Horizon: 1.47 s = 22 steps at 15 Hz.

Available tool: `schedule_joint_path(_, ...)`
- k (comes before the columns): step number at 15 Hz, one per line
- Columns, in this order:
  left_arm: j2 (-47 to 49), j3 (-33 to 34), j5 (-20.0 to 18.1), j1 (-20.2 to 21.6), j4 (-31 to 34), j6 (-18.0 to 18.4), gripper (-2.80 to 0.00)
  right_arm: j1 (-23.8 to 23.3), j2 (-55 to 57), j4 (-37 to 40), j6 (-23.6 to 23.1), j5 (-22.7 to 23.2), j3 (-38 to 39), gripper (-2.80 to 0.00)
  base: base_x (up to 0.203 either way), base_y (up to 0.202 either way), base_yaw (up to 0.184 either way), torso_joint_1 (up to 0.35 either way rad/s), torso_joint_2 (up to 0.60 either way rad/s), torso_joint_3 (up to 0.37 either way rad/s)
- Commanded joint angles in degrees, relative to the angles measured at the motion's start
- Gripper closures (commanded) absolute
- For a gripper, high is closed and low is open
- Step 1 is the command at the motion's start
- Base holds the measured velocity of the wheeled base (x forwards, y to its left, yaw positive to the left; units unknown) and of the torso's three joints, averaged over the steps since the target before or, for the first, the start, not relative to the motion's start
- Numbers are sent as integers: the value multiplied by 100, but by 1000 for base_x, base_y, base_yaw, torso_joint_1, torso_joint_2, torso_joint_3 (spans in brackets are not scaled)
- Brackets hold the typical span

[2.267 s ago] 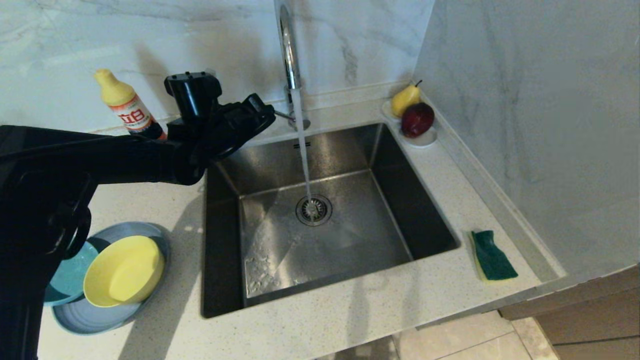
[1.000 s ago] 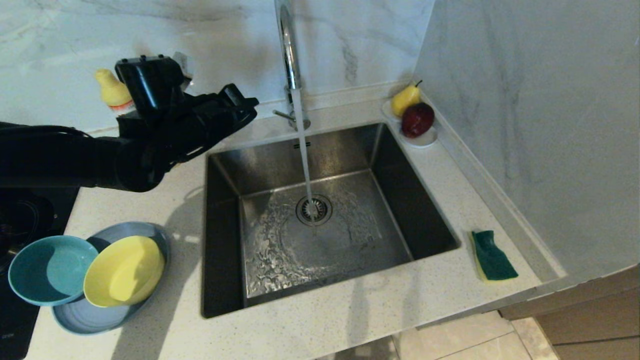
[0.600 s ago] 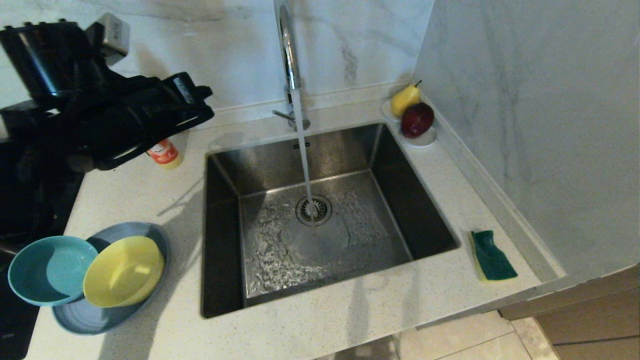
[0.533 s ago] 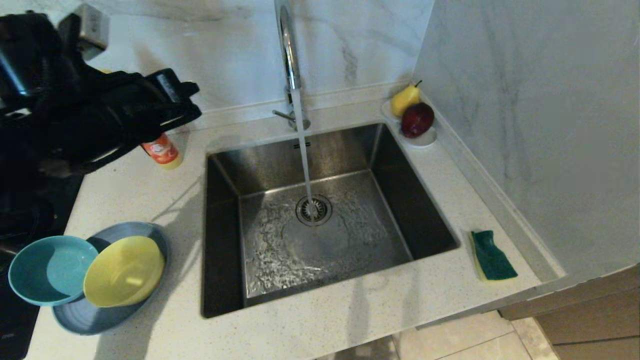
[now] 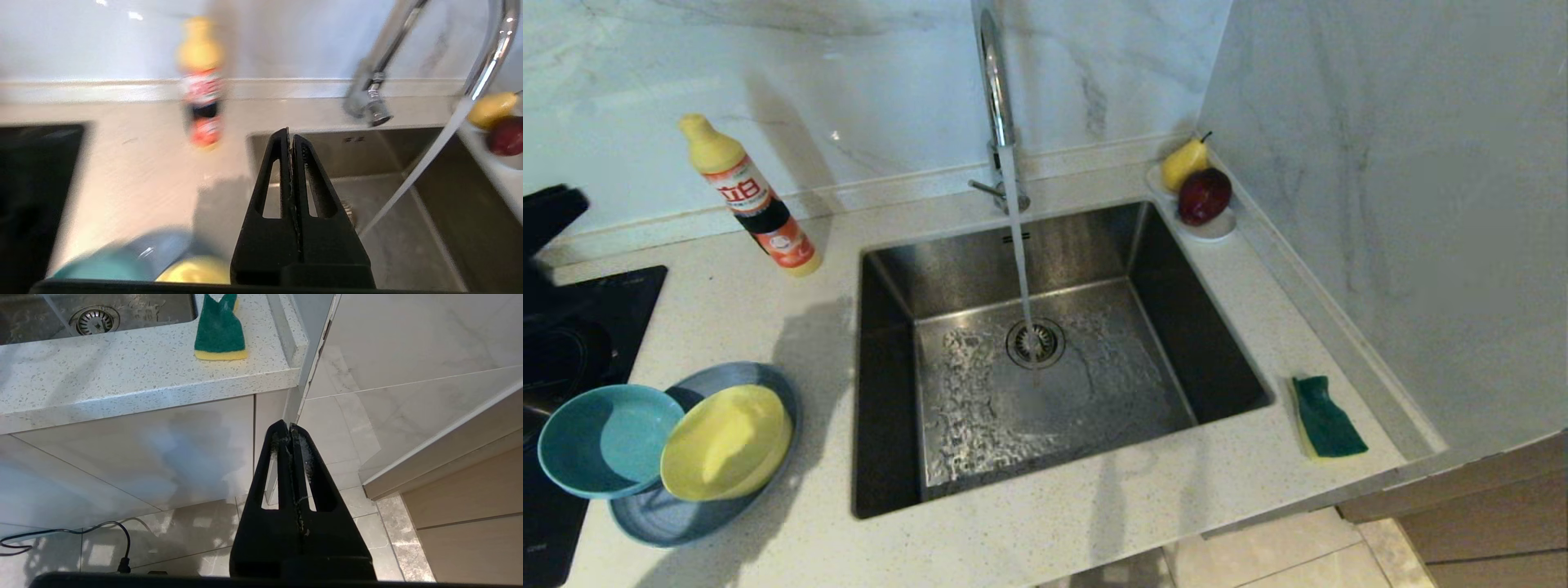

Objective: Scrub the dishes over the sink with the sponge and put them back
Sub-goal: Turn on the faucet

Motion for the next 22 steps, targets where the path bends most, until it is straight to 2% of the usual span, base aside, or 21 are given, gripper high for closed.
schedule_joint_path(1,-1567,648,165,162,252,26,0,2,-6,-1,-2,5,1,0,0,0,0,0,0,0)
schedule_joint_path(4,-2695,1176,292,683,733,64,0,2,-6,-1,-2,5,1,0,0,0,0,0,0,0)
schedule_joint_path(7,-3624,1397,235,1176,1367,122,0,2,-6,-1,-2,5,1,0,0,0,0,0,0,0)
schedule_joint_path(9,-4116,1652,143,1296,1714,189,0,2,-6,-1,-2,5,1,0,0,0,0,0,0,0)
schedule_joint_path(12,-4211,2157,297,1328,1700,173,0,2,-6,-1,-2,5,1,0,0,0,0,0,0,0)
schedule_joint_path(14,-4334,2242,31,1297,1668,148,0,2,-6,-1,-2,5,1,0,0,0,0,0,0,0)
schedule_joint_path(15,-4355,2279,-486,1274,1759,128,0,2,-6,-1,-2,5,1,0,0,0,0,0,0,0)
schedule_joint_path(16,-4497,2362,-772,1264,1919,126,0,2,2,-1,-2,5,1,0,0,0,0,0,0,0)
schedule_joint_path(18,-5042,2627,-971,1260,2175,179,0,2,-6,-1,-2,5,1,0,0,0,0,0,0,0)
schedule_joint_path(20,-5429,3104,-1009,1259,2481,245,0,2,-6,-1,-2,5,1,0,0,0,0,0,0,0)
schedule_joint_path(22,-5436,3630,-1001,1262,2247,388,0,2,-6,-1,-2,5,1,0,0,0,0,0,0,0)
